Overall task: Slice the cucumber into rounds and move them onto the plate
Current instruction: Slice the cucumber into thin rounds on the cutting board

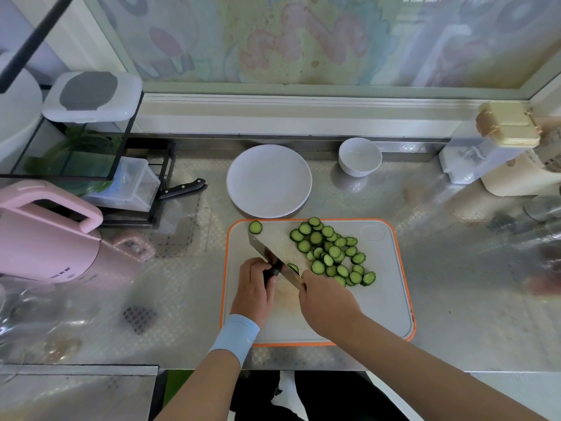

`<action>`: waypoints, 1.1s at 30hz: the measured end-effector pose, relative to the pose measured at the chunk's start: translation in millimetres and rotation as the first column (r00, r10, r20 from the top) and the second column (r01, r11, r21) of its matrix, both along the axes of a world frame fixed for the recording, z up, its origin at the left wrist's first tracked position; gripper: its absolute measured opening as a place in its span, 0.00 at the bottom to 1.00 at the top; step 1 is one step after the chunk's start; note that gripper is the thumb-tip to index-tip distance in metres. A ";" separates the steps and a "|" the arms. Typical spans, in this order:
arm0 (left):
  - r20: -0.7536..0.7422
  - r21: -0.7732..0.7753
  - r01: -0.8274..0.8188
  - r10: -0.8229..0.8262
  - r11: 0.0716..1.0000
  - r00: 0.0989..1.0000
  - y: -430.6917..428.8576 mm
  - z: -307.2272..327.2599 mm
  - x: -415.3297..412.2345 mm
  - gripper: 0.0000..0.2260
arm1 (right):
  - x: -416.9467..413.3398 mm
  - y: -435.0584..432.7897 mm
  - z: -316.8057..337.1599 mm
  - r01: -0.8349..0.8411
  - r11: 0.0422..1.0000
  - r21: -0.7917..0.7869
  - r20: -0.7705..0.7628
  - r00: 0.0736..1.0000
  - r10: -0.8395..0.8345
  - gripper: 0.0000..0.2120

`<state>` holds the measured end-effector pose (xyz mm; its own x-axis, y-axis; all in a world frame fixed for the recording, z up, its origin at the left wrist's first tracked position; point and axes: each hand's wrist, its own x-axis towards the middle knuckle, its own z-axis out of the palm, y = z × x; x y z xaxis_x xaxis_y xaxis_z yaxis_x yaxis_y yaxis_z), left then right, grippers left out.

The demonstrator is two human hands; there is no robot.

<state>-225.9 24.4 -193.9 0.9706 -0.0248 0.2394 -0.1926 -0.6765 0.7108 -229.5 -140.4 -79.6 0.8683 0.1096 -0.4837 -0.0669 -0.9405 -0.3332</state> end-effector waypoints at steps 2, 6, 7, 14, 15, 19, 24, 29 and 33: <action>0.000 0.001 -0.001 0.001 1.000 1.000 0.2 -0.3 -0.2 0.09 | 2.4 2.1 -2.8 -0.003 1.000 -0.005 -0.004 1.000 0.003 0.07; -0.014 0.001 -0.003 0.003 1.000 1.000 0.5 0.9 0.1 0.08 | 6.2 7.5 -15.9 0.024 1.000 -0.001 -0.030 0.999 -0.024 0.06; -0.018 0.007 -0.001 0.001 1.000 1.000 0.6 1.1 0.1 0.08 | 7.5 8.8 -20.2 0.030 1.000 -0.001 -0.042 0.999 -0.030 0.06; -0.041 0.030 0.033 -0.032 0.999 0.999 1.8 5.6 -3.5 0.12 | 5.3 11.7 -31.9 0.005 1.000 0.011 -0.007 1.000 -0.005 0.09; -0.038 0.030 0.035 -0.034 0.999 0.999 2.0 6.7 -4.2 0.13 | 4.8 11.5 -31.7 0.006 1.000 0.018 -0.001 1.000 -0.006 0.09; -0.041 0.022 0.024 -0.023 0.999 0.999 2.7 8.3 -6.8 0.11 | 6.5 9.2 -31.5 0.036 0.998 0.057 -0.001 0.999 -0.036 0.08; -0.046 0.041 0.016 -0.014 0.999 0.999 2.5 7.7 -7.5 0.11 | 0.0 5.4 -22.6 0.068 0.992 0.105 0.037 0.997 -0.073 0.10; -0.045 0.034 0.009 -0.008 0.999 0.999 2.0 6.5 -7.3 0.11 | -6.8 0.1 -11.4 0.029 0.996 0.084 0.071 0.997 -0.035 0.09; -0.034 0.024 0.013 -0.012 1.000 0.999 2.1 5.6 -6.6 0.11 | -11.3 1.5 -7.2 0.016 0.999 0.051 0.076 0.997 -0.020 0.09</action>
<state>-232.5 26.5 -188.3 0.9776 -0.0422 0.2061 -0.1774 -0.6913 0.7004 -240.8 -138.8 -86.8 0.9046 0.1157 -0.4103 -0.0566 -0.9214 -0.3845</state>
